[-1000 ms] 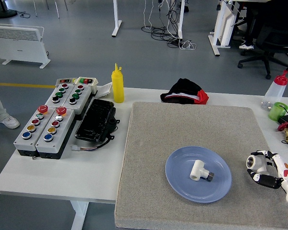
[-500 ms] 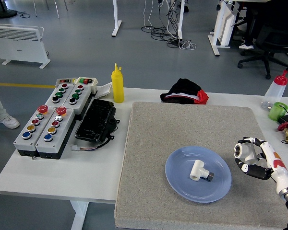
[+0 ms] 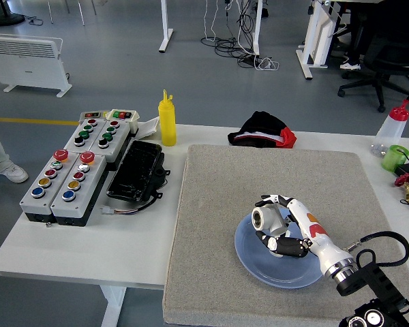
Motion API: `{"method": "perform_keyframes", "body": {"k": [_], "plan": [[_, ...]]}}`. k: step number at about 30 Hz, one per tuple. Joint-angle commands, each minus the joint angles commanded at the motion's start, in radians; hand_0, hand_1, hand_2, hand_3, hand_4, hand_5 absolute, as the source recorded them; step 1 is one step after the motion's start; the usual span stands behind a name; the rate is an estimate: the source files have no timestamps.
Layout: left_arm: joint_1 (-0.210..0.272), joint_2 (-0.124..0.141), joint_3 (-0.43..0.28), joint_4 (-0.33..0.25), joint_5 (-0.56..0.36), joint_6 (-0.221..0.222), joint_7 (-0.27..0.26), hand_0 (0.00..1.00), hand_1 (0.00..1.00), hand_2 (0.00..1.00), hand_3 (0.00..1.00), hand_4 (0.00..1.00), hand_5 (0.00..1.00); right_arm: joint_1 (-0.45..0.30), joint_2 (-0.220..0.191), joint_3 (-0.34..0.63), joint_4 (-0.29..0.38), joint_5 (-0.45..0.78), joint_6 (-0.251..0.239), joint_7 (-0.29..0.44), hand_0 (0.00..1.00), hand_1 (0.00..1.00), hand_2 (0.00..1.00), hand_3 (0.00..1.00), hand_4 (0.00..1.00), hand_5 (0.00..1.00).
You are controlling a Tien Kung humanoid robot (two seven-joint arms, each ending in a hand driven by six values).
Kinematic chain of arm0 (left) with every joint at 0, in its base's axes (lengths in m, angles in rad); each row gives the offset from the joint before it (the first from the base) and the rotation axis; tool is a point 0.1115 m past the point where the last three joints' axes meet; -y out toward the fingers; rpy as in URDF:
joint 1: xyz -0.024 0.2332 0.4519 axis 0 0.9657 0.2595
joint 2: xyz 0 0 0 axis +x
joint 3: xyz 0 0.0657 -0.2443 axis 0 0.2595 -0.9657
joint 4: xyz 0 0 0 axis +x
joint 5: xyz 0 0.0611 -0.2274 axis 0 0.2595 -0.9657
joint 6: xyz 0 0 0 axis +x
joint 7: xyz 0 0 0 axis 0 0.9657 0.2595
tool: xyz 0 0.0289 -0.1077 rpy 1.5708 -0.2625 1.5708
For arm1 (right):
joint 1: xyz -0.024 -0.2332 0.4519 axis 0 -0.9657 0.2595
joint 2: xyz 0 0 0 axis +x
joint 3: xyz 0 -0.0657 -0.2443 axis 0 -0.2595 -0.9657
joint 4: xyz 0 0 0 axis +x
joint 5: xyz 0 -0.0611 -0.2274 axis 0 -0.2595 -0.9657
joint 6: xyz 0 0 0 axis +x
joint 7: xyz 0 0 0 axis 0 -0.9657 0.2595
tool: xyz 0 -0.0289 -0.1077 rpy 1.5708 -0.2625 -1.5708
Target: Pick pipe place plate twice
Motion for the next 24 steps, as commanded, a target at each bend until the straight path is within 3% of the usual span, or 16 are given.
{"method": "perform_keyframes", "body": {"k": [2, 3, 8, 9, 20, 21, 24], "plan": [[-0.001, 0.000, 0.001, 0.000, -0.001, 0.000, -0.002, 0.581, 0.577, 0.621, 0.611, 0.460, 0.998, 0.010, 0.018, -0.024, -0.007, 0.002, 0.010, -0.008, 0.247, 0.421, 0.508, 0.559, 0.403, 0.002], [-0.002, 0.000, 0.002, 0.000, -0.003, 0.000, -0.002, 0.582, 0.577, 0.620, 0.611, 0.461, 0.998, 0.015, 0.024, -0.034, -0.014, 0.003, 0.013, -0.011, 0.314, 0.448, 0.519, 0.575, 0.447, 0.029], [-0.003, 0.000, 0.002, 0.000, -0.003, 0.000, -0.003, 0.582, 0.577, 0.620, 0.611, 0.461, 0.998, 0.024, 0.038, -0.075, -0.041, 0.004, 0.026, -0.035, 0.314, 0.448, 0.519, 0.575, 0.447, 0.029], [-0.003, 0.000, 0.002, 0.000, -0.003, 0.000, -0.003, 0.582, 0.577, 0.619, 0.610, 0.463, 0.998, 0.024, 0.038, -0.081, -0.047, 0.005, 0.027, -0.039, 0.435, 0.517, 0.546, 0.620, 0.507, 0.070], [-0.005, 0.000, 0.000, 0.000, 0.002, 0.000, -0.002, 0.582, 0.577, 0.616, 0.609, 0.465, 0.998, 0.000, 0.034, -0.076, -0.094, 0.008, 0.026, -0.046, 0.441, 0.526, 0.552, 0.630, 0.506, 0.074], [-0.005, 0.000, -0.001, 0.000, 0.003, 0.001, -0.002, 0.582, 0.577, 0.616, 0.607, 0.469, 0.998, -0.003, 0.033, -0.072, -0.098, 0.010, 0.031, -0.041, 0.712, 0.678, 0.651, 0.688, 0.628, 0.186], [-0.005, 0.000, -0.001, 0.000, 0.003, 0.001, -0.001, 0.582, 0.577, 0.616, 0.607, 0.469, 0.998, -0.007, 0.031, -0.067, -0.103, 0.020, 0.040, -0.031, 0.712, 0.678, 0.651, 0.688, 0.628, 0.186]]}}
